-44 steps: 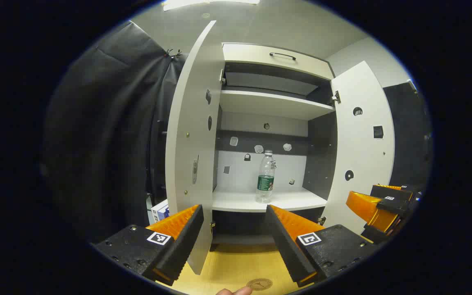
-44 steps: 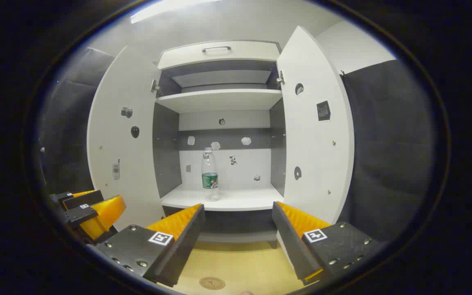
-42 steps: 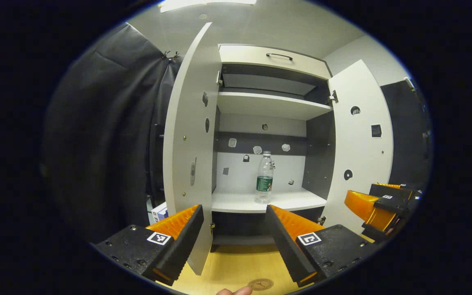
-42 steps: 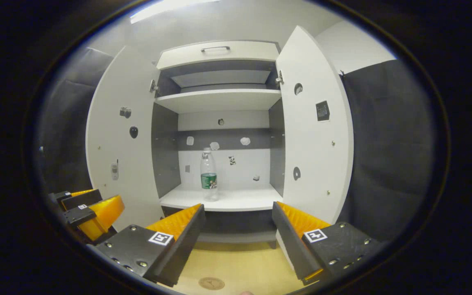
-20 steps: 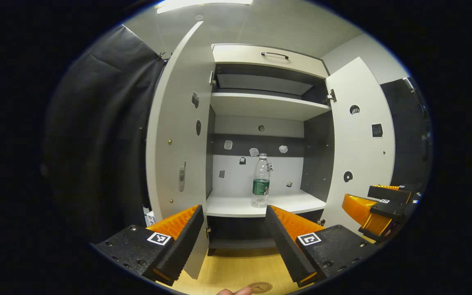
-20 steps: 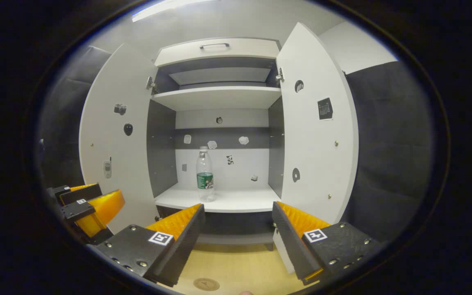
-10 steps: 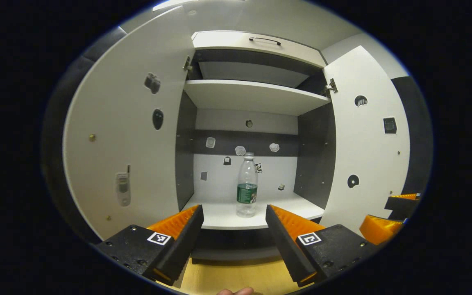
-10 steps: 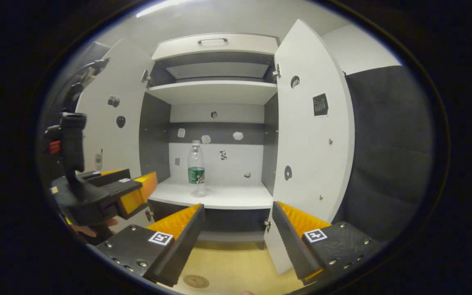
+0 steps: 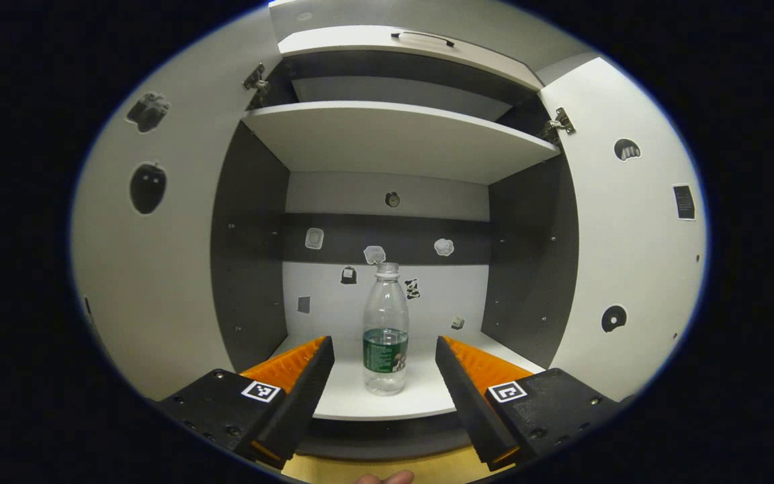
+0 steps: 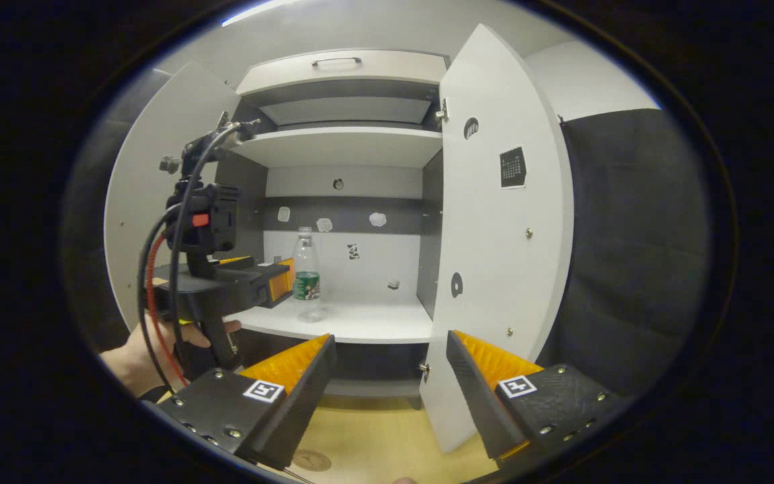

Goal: Grasp the bottle in the cabinet with the left hand and place it on the coaster, then close the right door with the right hand and the left door with the left hand.

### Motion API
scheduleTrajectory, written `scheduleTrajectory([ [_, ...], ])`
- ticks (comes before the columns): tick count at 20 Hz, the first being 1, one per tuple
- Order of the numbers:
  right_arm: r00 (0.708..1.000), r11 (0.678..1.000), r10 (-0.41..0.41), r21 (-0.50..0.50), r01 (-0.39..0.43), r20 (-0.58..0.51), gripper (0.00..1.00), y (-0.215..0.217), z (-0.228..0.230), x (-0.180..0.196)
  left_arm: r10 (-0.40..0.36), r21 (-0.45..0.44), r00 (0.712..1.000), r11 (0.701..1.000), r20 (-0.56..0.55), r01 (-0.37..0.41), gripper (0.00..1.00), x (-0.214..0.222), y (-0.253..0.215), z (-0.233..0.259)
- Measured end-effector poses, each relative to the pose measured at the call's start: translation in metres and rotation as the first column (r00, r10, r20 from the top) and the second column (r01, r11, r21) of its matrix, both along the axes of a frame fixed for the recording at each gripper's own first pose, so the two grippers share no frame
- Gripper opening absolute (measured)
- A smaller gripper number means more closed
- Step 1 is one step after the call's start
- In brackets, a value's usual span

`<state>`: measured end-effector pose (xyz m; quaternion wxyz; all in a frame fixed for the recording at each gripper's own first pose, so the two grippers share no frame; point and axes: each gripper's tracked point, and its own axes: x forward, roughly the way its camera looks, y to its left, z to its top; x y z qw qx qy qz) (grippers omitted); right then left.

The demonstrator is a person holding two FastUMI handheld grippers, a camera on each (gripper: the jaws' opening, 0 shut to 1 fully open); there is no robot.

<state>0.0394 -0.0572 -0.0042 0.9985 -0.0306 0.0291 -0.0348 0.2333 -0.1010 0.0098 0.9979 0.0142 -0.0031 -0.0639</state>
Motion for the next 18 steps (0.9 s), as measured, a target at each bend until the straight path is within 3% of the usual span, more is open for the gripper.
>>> scheduleTrajectory([
  [7, 1.0, 1.0, -0.014, -0.021, 0.013, -0.028, 1.0, -0.007, -0.007, 0.012, 0.004, 0.011, 1.0, 1.0, -0.005, -0.004, 0.96, 0.061, -0.012, -0.006],
  [18, 0.997, 0.999, -0.003, -0.035, 0.0, -0.075, 1.0, -0.008, -0.018, 0.025, 0.05, -0.041, 0.996, 0.998, -0.075, -0.053, 0.96, 0.129, -0.004, -0.029],
])
